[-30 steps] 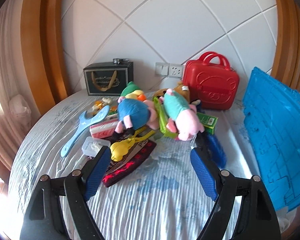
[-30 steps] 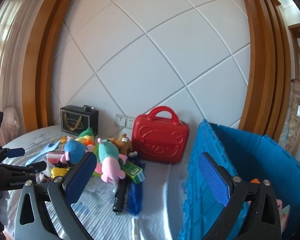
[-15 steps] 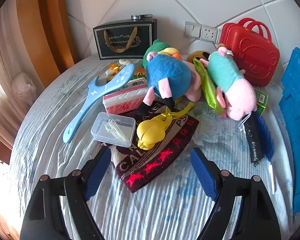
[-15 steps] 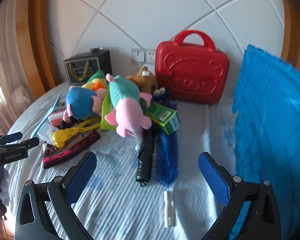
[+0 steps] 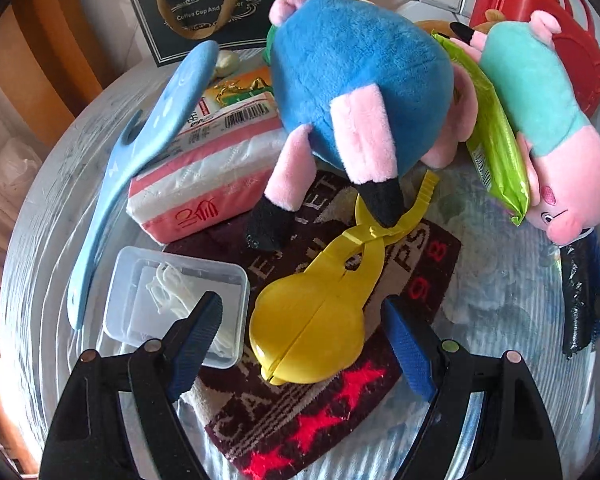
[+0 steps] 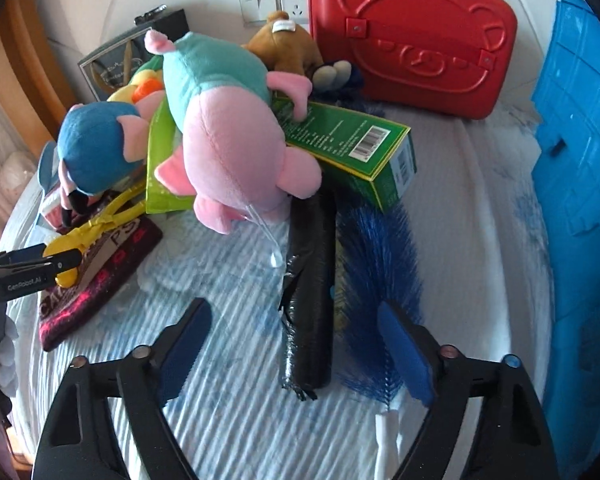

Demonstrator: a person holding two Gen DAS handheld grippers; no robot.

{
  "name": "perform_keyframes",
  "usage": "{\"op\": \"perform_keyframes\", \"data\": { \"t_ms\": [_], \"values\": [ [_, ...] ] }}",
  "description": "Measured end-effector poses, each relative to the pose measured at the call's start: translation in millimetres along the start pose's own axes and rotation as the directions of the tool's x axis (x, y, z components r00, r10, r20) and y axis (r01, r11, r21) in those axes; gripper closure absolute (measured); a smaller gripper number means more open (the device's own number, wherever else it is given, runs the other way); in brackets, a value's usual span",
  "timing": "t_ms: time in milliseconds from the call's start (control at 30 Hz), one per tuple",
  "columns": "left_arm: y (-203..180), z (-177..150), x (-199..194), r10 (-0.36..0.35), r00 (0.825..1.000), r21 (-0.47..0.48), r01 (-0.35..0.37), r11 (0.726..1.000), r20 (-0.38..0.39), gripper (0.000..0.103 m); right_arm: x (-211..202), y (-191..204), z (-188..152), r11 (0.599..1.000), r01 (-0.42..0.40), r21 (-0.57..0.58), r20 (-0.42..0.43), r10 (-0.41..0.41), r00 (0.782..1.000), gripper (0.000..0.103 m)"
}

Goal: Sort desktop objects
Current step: 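Move left gripper to the yellow snowball maker while right gripper approaches the black trash-bag roll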

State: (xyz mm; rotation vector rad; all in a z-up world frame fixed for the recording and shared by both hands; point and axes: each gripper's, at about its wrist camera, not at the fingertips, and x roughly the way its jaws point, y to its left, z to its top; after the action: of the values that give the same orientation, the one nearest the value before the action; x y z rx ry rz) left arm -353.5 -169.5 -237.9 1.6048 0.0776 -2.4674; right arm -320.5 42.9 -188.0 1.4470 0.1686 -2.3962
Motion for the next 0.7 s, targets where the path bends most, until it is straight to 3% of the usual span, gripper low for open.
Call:
{"op": "perform_keyframes", "data": {
  "t_ms": [33,200,333,367,400,467,500,700],
  "values": [
    [-3,1,1,-0.002,1.0,0.015,0.002,1.0,-0.002,0.021,8,0,2,1.0,0.002,0.0,-0.015,-0.002,1.0,0.035],
    [-22,3,9,0.005,1.0,0.085,-0.004,0.996,-0.007,0.021,39,-2,8,1.0,0.015,0.006,-0.077,-0.014,0.997,0.038],
    [-30,9,21,-0.014,0.999,0.085,0.018,0.996,-0.05,0.022,52,-4,10,1.0,0.027,0.001,-0.099,-0.027,0.995,0.038],
    [-29,9,26,-0.022,0.997,0.065,0.027,0.998,-0.078,0.024,54,-4,10,1.0,0.029,-0.002,-0.101,-0.029,0.994,0.038],
    [-27,8,31,-0.028,0.994,0.042,0.033,0.999,-0.101,0.033,55,-4,10,0.999,0.033,-0.007,-0.099,-0.034,0.995,0.042],
    [-21,2,30,-0.071,0.993,-0.002,0.071,0.997,-0.098,0.04,54,-4,10,0.999,0.041,-0.018,-0.094,-0.043,0.995,0.06],
    [-20,-1,27,-0.076,0.993,-0.011,0.076,0.997,-0.09,0.051,53,-5,9,0.999,0.05,-0.023,-0.092,-0.051,0.994,0.068],
    [-32,-36,10,-0.133,0.987,0.007,0.135,0.991,-0.088,0.052,44,-8,-10,1.0,-0.006,-0.03,-0.114,0.003,0.993,0.068]
  ]
}}
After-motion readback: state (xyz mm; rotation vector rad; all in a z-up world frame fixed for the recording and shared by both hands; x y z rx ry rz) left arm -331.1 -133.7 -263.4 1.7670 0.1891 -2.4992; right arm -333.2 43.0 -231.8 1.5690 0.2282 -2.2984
